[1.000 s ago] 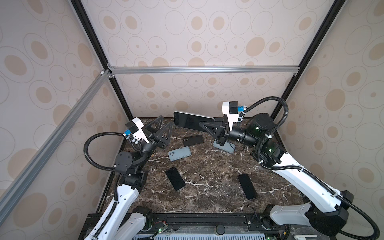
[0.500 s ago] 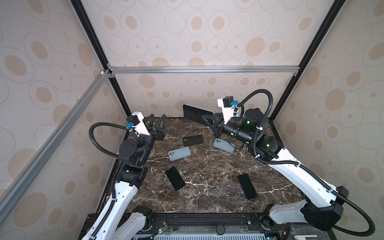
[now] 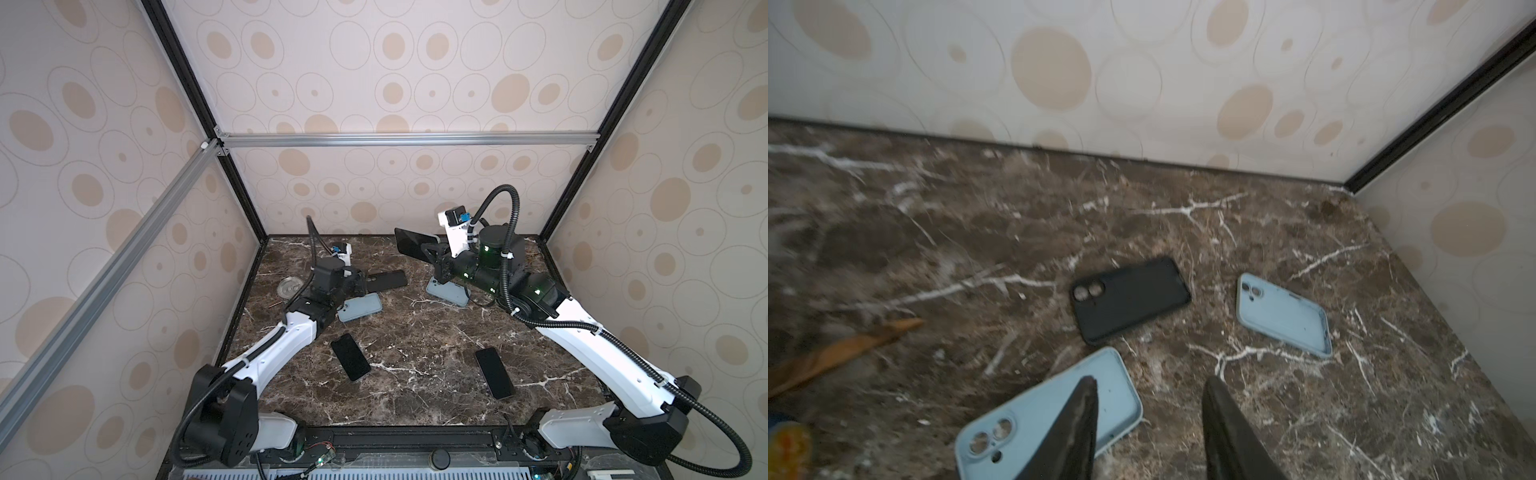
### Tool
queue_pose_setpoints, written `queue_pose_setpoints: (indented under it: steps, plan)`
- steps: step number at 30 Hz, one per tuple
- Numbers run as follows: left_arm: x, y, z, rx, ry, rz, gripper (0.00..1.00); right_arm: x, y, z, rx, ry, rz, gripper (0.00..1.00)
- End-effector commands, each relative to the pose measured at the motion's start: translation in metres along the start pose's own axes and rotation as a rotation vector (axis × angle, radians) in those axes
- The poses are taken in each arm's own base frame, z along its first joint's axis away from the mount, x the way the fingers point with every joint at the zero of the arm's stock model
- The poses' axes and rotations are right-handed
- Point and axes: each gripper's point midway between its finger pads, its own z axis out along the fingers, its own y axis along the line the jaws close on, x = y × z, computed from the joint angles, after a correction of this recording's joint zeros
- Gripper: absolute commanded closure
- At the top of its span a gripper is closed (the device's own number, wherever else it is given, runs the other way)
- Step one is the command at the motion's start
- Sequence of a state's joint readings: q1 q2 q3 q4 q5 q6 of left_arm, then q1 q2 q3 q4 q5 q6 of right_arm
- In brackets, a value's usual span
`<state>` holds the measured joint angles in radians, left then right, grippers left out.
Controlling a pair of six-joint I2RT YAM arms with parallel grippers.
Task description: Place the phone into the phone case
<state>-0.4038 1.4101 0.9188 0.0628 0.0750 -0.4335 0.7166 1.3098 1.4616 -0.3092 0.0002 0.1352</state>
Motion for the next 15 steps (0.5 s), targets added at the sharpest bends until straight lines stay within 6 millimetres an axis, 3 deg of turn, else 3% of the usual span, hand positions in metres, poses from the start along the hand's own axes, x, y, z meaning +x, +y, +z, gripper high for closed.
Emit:
queue_pose_setpoints:
  steps: [1,9,15]
  plan:
    - [0.024,-0.004,0.021,-0.009,0.091,0.004,0.65,-0.018,0.001,-0.02,-0.012,-0.064,-0.019,1.0]
    - [0.104,0.012,0.063,-0.032,0.3,0.034,0.65,0.007,0.006,-0.023,-0.055,-0.033,0.026,1.0]
    - [0.125,0.016,0.088,-0.031,0.367,0.061,0.62,0.015,0.014,-0.026,-0.108,-0.002,0.052,1.0]
